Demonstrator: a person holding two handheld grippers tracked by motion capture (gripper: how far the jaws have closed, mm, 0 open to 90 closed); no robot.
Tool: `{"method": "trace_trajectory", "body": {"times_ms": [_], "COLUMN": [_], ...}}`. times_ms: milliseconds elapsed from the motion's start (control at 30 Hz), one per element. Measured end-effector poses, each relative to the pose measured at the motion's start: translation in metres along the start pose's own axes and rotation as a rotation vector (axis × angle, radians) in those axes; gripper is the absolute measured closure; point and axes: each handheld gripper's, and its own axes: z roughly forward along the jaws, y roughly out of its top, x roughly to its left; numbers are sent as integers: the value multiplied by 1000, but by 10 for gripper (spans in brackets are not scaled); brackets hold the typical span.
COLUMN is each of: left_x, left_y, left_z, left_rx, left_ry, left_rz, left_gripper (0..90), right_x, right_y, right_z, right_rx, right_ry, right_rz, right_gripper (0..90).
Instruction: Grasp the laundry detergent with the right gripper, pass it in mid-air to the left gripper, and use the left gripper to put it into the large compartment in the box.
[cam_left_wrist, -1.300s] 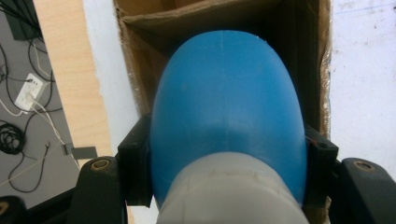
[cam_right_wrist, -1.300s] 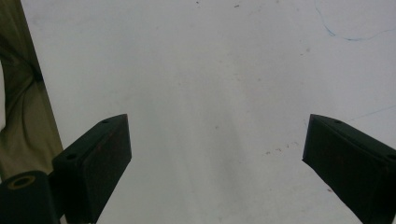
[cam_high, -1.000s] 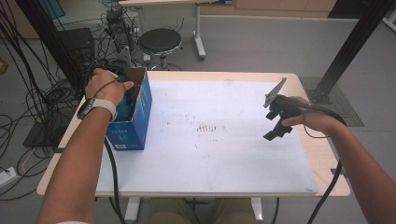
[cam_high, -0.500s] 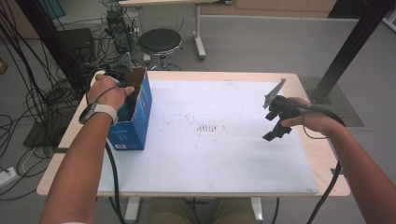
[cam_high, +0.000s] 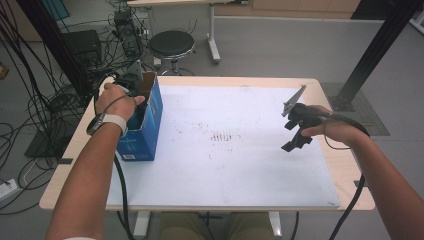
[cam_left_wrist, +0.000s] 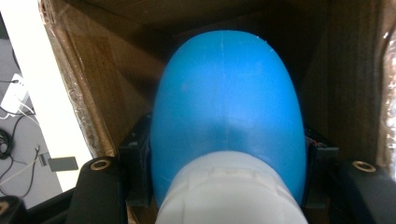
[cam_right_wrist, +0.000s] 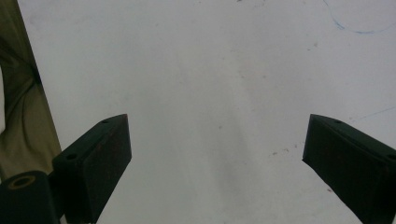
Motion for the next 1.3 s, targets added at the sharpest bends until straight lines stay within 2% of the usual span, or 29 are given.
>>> {"method": "trace_trajectory", "body": {"times_ms": [1300], "left_x": [2], "left_y": [0], "left_z": [1], "left_rx": [-2], "left_ry": [-9], "left_rz": [4], "left_gripper": [371], "right_x": [3], "right_y": [2], "right_z": [3], "right_rx": [9], "right_ry": [0], "right_rz": [-2], "right_gripper": [78]}}
